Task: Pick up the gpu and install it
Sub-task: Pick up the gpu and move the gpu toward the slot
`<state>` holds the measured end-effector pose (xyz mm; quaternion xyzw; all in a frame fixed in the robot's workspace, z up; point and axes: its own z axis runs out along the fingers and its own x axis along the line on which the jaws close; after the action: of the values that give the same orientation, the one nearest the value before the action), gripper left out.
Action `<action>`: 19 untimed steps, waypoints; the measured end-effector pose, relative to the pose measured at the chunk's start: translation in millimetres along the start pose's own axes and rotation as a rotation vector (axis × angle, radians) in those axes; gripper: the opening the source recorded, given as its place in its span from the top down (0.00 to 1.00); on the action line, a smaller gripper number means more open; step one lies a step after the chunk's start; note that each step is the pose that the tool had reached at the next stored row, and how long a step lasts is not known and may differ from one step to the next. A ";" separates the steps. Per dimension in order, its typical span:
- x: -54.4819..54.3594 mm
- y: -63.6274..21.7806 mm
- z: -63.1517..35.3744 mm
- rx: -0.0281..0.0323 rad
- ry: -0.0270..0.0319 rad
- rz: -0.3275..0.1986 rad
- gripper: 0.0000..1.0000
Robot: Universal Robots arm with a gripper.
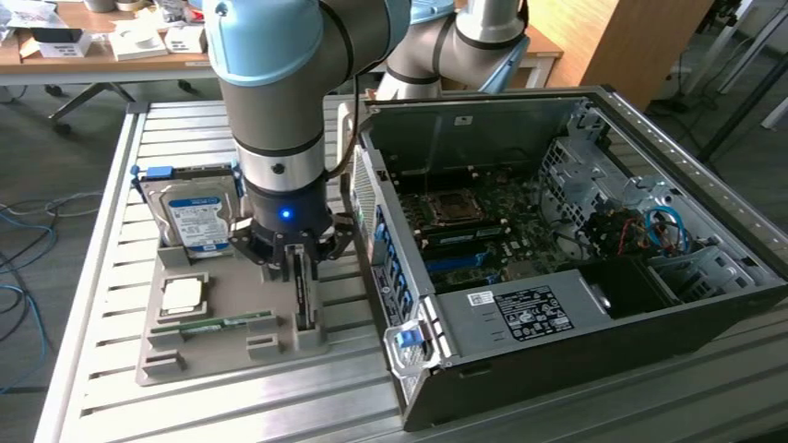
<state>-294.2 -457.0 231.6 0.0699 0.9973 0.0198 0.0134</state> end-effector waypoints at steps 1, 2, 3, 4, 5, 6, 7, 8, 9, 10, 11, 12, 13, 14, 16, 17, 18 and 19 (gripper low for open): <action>0.0 0.0 0.0 0.0000 0.0000 0.000 0.55; 0.0 0.0 0.0 0.0000 0.0000 0.000 0.61; 0.0 0.0 0.0 0.0000 0.0000 0.000 0.61; 0.0 0.0 0.0 0.0000 0.0000 0.000 0.61; 0.0 0.0 0.0 -0.0001 0.0000 0.000 0.61; 0.1 -0.3 0.1 -0.0002 -0.0001 0.000 0.61; 0.1 -0.7 0.1 -0.0003 -0.0001 0.000 0.61; 0.0 -1.1 0.0 0.0000 0.0000 0.000 0.61; -0.1 -1.7 0.0 -0.0001 0.0000 0.000 0.61; -0.1 -2.1 -0.1 0.0000 0.0001 0.000 0.61; -0.1 -2.1 -0.1 -0.0001 0.0000 0.000 0.61; -0.1 -2.1 -0.1 -0.0001 0.0000 0.000 0.61; -0.2 -2.3 -0.1 0.0000 0.0000 0.000 0.61; -0.2 -2.6 -0.1 0.0000 0.0001 0.000 0.61; -0.3 -3.2 -0.1 -0.0001 0.0000 0.000 0.61; -0.4 -3.6 -0.1 -0.0001 0.0000 0.000 0.61; -0.4 -4.0 -0.2 0.0000 0.0001 0.000 0.61; -0.4 -4.1 -0.2 -0.0001 0.0001 0.000 0.61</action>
<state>-294.4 -461.2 231.6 0.0698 0.9973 0.0199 0.0133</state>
